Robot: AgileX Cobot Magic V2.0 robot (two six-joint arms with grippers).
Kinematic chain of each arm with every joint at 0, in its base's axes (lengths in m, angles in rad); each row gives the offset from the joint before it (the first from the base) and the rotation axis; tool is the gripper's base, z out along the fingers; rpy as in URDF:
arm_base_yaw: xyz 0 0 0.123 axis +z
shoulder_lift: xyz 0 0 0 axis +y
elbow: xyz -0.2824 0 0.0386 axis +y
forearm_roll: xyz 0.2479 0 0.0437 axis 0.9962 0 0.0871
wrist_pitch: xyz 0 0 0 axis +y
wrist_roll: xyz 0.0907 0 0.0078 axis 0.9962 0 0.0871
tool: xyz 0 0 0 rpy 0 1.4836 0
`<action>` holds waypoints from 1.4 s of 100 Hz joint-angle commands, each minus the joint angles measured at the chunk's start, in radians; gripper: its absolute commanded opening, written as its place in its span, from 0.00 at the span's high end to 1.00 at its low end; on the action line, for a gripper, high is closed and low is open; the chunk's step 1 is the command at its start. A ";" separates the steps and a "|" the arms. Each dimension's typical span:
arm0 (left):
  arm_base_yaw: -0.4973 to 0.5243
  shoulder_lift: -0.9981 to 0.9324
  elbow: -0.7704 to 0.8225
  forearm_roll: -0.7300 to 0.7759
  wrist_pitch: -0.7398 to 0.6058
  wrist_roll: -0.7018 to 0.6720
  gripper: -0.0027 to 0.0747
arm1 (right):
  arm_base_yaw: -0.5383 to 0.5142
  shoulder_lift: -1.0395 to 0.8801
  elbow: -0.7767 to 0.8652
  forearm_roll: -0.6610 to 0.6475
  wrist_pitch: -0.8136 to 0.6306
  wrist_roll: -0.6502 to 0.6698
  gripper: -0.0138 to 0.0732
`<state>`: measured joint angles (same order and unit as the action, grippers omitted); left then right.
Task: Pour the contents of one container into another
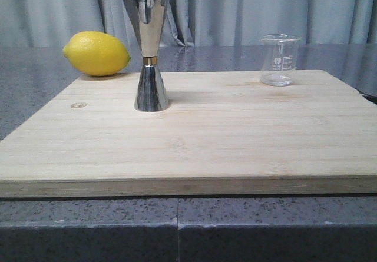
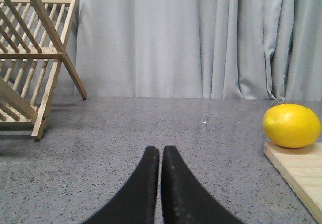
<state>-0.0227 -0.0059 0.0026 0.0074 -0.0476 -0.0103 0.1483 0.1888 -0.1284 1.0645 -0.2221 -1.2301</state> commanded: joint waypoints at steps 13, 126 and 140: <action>-0.004 -0.022 0.030 -0.007 -0.083 -0.001 0.99 | -0.006 0.006 -0.025 -0.010 -0.049 -0.007 0.92; -0.004 -0.022 0.030 -0.007 -0.083 -0.001 0.99 | -0.154 -0.165 0.150 -1.050 0.127 1.215 0.92; -0.004 -0.022 0.030 -0.007 -0.083 -0.001 0.99 | -0.154 -0.196 0.150 -1.093 0.184 1.215 0.92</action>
<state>-0.0227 -0.0059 0.0026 0.0074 -0.0476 -0.0103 0.0001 -0.0028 0.0122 0.0100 0.0000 -0.0208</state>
